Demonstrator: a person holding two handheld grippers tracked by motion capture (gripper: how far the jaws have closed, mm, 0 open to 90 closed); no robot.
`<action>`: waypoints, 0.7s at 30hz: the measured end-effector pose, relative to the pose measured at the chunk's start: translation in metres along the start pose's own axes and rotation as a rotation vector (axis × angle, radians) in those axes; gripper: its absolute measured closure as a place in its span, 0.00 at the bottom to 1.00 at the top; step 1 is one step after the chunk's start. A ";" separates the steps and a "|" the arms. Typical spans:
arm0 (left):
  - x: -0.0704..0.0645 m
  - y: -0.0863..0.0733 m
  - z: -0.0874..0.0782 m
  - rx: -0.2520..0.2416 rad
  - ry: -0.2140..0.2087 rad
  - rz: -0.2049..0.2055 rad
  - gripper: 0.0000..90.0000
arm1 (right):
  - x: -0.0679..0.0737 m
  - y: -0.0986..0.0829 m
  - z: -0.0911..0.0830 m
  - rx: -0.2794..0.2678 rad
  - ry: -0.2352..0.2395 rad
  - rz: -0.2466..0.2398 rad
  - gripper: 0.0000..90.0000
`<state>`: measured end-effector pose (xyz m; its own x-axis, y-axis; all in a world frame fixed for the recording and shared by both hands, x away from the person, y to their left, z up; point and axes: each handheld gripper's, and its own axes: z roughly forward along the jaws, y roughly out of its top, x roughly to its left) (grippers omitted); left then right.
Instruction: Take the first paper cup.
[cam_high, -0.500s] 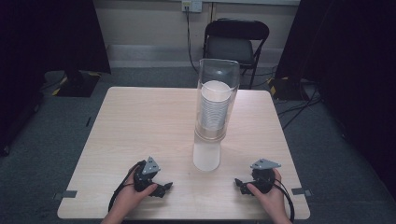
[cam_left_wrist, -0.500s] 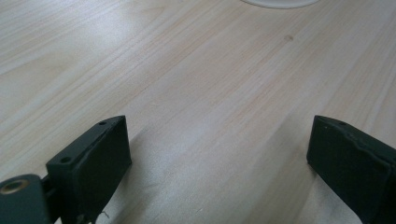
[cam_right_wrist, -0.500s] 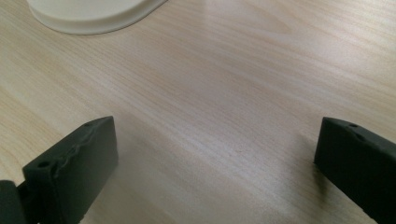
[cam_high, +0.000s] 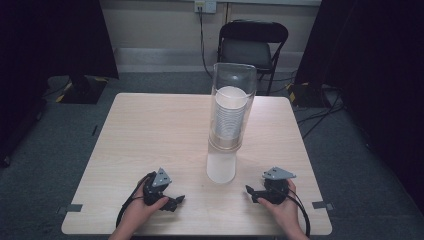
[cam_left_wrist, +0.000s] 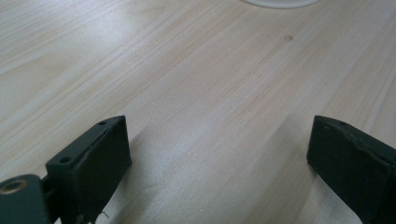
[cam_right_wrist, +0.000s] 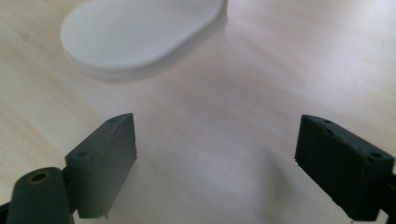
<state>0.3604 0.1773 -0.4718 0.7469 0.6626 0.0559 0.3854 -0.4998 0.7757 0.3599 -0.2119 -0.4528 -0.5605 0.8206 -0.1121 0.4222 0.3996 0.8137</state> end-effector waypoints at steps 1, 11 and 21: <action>0.000 0.000 0.000 0.002 0.000 0.002 0.06 | 0.003 0.005 0.001 -0.016 0.014 -0.011 0.18; 0.000 0.000 0.000 0.001 0.000 0.001 0.06 | 0.027 0.057 0.008 -0.164 0.095 0.012 0.17; 0.000 0.000 0.000 0.000 0.001 0.000 0.06 | 0.037 0.098 0.012 -0.280 0.102 0.005 0.19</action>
<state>0.3604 0.1773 -0.4718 0.7464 0.6631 0.0564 0.3855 -0.4999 0.7755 0.3893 -0.1372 -0.3844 -0.6336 0.7713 -0.0609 0.2207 0.2556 0.9412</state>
